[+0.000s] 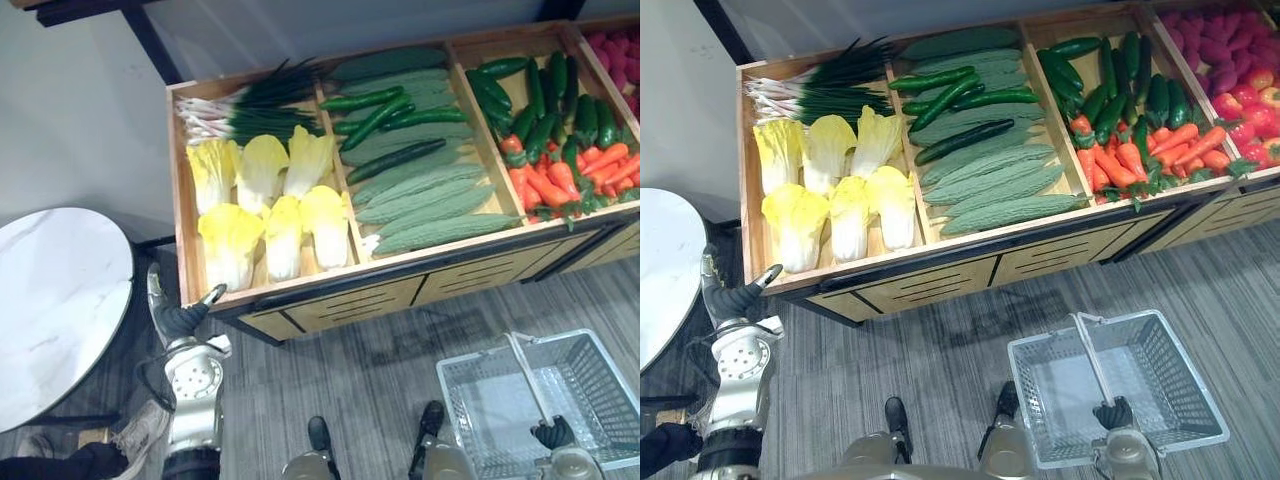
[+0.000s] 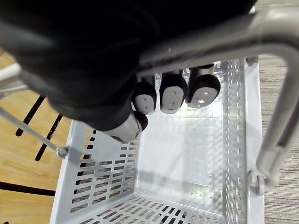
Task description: Pick vegetable in the basket
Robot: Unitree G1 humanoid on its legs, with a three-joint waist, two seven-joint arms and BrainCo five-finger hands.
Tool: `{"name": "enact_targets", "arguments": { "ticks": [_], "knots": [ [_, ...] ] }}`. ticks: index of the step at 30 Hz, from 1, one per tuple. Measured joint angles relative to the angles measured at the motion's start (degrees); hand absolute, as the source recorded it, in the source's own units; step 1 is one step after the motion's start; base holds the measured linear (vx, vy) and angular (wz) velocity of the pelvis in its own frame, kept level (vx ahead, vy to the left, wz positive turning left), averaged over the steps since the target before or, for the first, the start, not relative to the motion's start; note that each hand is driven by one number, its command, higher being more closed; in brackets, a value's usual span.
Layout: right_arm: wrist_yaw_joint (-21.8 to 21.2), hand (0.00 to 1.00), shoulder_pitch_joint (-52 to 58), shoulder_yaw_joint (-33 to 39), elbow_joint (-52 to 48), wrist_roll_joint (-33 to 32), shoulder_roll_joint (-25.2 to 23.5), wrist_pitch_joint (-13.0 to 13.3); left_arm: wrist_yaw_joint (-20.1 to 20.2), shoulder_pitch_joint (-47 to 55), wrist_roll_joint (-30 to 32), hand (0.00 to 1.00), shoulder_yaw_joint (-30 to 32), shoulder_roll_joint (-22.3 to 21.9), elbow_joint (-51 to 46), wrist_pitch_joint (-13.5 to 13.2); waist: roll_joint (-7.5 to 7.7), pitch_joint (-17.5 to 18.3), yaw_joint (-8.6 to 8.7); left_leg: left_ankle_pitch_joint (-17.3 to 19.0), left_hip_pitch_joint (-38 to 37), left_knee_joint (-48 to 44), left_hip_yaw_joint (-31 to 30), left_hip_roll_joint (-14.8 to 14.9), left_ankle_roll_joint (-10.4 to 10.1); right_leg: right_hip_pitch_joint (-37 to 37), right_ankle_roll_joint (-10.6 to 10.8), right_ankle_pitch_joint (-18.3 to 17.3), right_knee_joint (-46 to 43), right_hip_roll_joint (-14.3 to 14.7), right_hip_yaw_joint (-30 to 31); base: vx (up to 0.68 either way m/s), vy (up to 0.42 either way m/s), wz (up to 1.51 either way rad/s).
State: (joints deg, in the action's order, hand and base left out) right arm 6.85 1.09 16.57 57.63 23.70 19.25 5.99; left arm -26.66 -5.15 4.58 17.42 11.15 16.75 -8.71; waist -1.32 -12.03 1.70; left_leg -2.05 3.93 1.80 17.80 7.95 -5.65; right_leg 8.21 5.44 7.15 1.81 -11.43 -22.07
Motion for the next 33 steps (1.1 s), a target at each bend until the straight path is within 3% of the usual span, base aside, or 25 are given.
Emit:
{"name": "enact_targets", "arguments": {
  "ticks": [7, 14, 33],
  "knots": [
    [-0.01, 1.0, -1.63, -1.97, -0.44, 0.17, 0.03, -0.35, -2.11, -7.31, -0.11, 0.0, 3.81, 6.58, 9.59, 3.0, 1.93, -0.53, 1.17, 0.02, 0.84, 0.01, 0.81, 0.42, -0.05, 1.81, -0.04, 0.59, 0.02, 0.68, 1.42, 0.03, -0.007, -0.11],
    [0.11, 1.0, -3.4, -3.63, -0.61, 0.18, 0.08, -0.32, -3.28, -14.26, -0.14, 0.0, 5.27, 11.46, 15.61, 4.37, 2.92, -2.27, 1.13, 0.18, 1.0, 0.06, 1.74, 0.59, -0.26, 3.31, -0.38, 1.21, 0.01, 1.05, 3.31, 0.01, -0.001, -0.14],
    [0.29, 1.0, -8.13, -5.89, -1.6, -0.03, 1.75, 0.28, -0.12, -23.7, 0.61, 0.0, -1.34, 14.06, 24.89, 8.21, 2.17, -9.02, 1.13, 0.26, 4.08, -0.4, 2.47, 0.86, -0.38, 7.87, -0.48, 1.39, -1.26, 1.4, 5.65, 0.02, -0.003, -0.04]
  ]
}}
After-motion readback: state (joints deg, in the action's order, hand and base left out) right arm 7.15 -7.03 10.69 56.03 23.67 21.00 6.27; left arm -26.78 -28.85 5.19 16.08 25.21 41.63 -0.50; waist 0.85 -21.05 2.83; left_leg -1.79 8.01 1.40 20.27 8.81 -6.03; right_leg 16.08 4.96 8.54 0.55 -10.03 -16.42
